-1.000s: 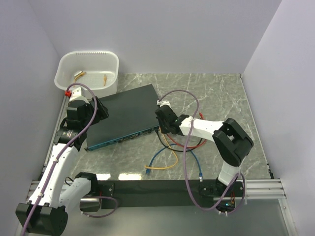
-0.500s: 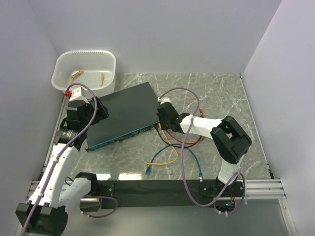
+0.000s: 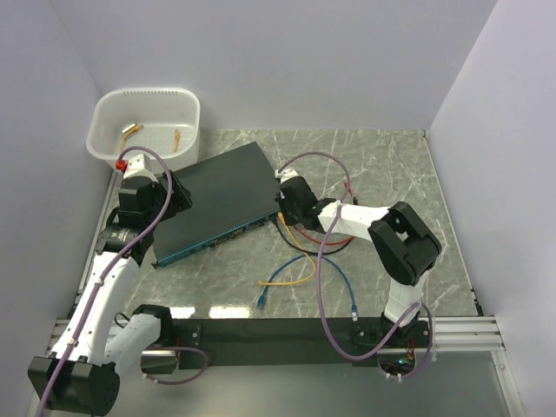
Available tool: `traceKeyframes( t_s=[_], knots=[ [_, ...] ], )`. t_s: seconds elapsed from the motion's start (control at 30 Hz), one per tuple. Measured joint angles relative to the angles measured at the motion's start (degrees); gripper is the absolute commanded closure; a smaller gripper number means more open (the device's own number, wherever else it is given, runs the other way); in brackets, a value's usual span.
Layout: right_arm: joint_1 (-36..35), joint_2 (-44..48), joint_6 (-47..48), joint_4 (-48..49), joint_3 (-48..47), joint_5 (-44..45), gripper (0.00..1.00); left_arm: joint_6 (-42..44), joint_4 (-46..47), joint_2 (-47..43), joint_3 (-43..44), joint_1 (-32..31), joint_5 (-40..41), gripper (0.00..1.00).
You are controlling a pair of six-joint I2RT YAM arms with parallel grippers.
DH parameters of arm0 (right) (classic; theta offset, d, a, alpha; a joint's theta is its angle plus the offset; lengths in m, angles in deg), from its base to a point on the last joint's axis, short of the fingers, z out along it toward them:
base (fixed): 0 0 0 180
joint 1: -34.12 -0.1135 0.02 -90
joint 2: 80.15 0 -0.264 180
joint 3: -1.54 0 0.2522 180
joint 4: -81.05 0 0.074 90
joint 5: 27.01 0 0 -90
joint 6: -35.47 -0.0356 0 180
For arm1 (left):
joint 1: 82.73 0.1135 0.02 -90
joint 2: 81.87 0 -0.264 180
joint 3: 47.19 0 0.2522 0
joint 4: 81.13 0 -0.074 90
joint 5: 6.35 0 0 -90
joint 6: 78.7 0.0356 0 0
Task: Insert the plug into the switch port
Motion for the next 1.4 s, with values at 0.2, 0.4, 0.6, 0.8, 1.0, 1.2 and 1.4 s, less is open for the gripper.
traceKeyframes(
  t_s=[0.2,0.4,0.6,0.8,1.0,1.2,1.4],
  knots=[
    [0.2,-0.2,1.7,-0.1,-0.2,-0.5,0.85,0.0,0.0,0.0,0.0,0.0,0.0,0.12],
    [0.6,-0.2,1.9,-0.6,-0.5,-1.2,0.61,0.0,0.0,0.0,0.0,0.0,0.0,0.12],
    [0.9,0.2,1.7,-1.1,-0.5,-1.0,0.56,0.0,0.0,-0.1,0.0,0.0,0.0,0.12],
    [0.8,5.3,0.1,2.7,0.3,-2.9,0.53,0.0,0.0,-0.1,0.0,0.0,0.0,0.12],
    [0.7,15.0,-1.7,6.0,1.3,-4.7,0.5,0.0,0.0,-0.1,0.0,0.0,0.0,0.12],
    [1.7,12.2,-4.7,2.4,-3.4,-2.4,0.54,0.0,0.0,-0.2,0.0,0.0,0.0,0.12],
    [9.2,0.8,-10.8,-1.8,-14.1,-5.4,0.54,0.0,0.0,-0.2,-0.1,0.0,0.0,0.12]
  ],
)
